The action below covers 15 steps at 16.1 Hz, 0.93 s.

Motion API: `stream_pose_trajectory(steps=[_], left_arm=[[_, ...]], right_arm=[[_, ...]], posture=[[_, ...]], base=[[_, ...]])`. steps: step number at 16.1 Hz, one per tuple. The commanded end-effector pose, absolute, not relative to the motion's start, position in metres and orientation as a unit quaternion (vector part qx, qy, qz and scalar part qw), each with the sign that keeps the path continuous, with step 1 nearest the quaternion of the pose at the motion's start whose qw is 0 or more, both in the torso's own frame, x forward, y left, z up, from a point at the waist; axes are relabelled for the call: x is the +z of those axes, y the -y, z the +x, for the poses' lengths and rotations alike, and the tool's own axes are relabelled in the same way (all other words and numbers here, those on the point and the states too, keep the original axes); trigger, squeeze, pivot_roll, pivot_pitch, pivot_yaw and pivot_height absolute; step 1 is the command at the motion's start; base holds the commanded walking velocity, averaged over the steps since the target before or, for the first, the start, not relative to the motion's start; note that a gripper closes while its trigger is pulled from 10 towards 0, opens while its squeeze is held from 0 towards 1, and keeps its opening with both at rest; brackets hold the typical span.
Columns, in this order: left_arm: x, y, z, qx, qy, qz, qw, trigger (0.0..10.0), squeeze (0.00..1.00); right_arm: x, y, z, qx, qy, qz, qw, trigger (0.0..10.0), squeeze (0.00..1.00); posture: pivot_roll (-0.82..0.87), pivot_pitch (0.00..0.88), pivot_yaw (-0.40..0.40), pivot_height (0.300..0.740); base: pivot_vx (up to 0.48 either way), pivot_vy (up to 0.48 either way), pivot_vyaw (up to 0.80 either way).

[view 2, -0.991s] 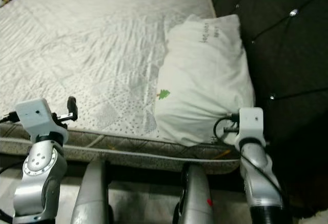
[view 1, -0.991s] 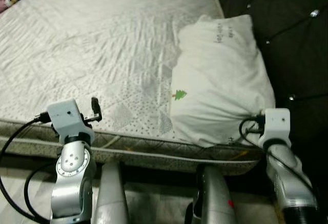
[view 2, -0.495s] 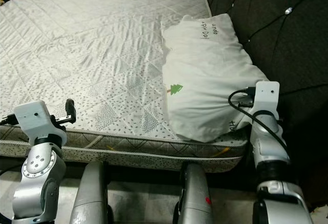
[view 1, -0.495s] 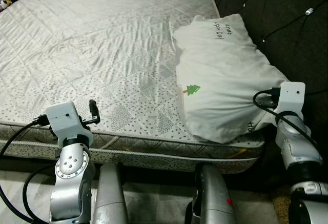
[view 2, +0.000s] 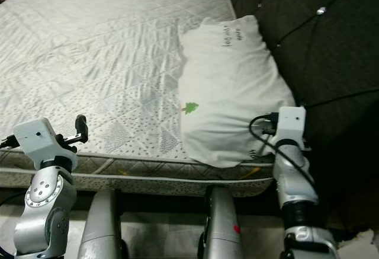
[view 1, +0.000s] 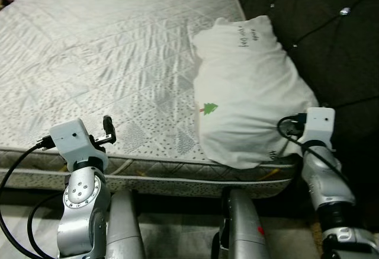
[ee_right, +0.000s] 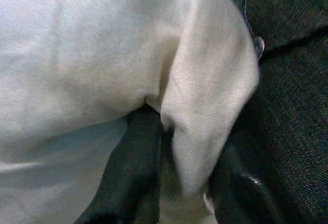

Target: Clean up the room

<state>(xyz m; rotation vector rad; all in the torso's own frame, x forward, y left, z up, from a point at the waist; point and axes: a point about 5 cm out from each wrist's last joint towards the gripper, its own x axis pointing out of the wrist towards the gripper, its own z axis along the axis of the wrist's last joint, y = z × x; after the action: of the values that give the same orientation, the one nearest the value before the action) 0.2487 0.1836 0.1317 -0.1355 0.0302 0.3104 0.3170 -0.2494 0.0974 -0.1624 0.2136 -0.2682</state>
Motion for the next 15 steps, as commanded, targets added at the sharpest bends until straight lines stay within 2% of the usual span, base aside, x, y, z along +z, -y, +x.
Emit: stream_pose_trajectory(steps=[1,3,6,9,13,14,15], left_arm=[[0.133,-0.184,0.248,0.161,-0.016,-0.055,0.985,10.0,0.00],[0.134,-0.183,0.249,0.161,-0.017,-0.045,0.986,10.0,0.00],[0.134,-0.184,0.248,0.162,-0.017,-0.042,0.986,10.0,0.00],[0.134,-0.182,0.250,0.160,-0.018,-0.031,0.986,10.0,0.00],[0.136,-0.184,0.248,0.162,-0.016,-0.027,0.986,10.0,0.00],[0.135,-0.186,0.248,0.163,-0.018,-0.026,0.986,10.0,0.00],[0.134,-0.184,0.249,0.161,-0.019,-0.025,0.987,10.0,0.00]], right_arm=[[0.106,0.242,0.319,-0.121,-0.083,-0.097,0.984,10.0,1.00],[0.111,0.245,0.321,-0.137,-0.077,-0.124,0.980,10.0,1.00],[0.145,0.254,0.335,-0.171,-0.022,-0.149,0.974,10.0,1.00],[0.183,0.228,0.350,-0.128,0.062,-0.166,0.976,10.0,1.00],[0.169,0.227,0.349,-0.122,0.030,-0.154,0.980,10.0,1.00],[0.155,0.223,0.347,-0.101,0.002,-0.143,0.985,10.0,1.00],[0.129,0.214,0.345,-0.062,-0.068,-0.132,0.987,10.0,1.00]], posture=[[0.08,0.040,-0.074,0.536],[0.08,0.043,-0.073,0.536],[0.08,0.045,-0.071,0.536],[0.08,0.046,-0.069,0.536],[0.09,0.045,-0.070,0.536],[0.09,0.045,-0.068,0.536],[0.09,0.043,-0.068,0.536]], base=[[0.000,0.000,0.00],[0.000,0.000,0.00],[0.000,0.000,0.00],[0.000,0.000,0.00],[0.000,0.000,0.00],[0.000,0.000,0.00],[0.000,0.000,0.00]])
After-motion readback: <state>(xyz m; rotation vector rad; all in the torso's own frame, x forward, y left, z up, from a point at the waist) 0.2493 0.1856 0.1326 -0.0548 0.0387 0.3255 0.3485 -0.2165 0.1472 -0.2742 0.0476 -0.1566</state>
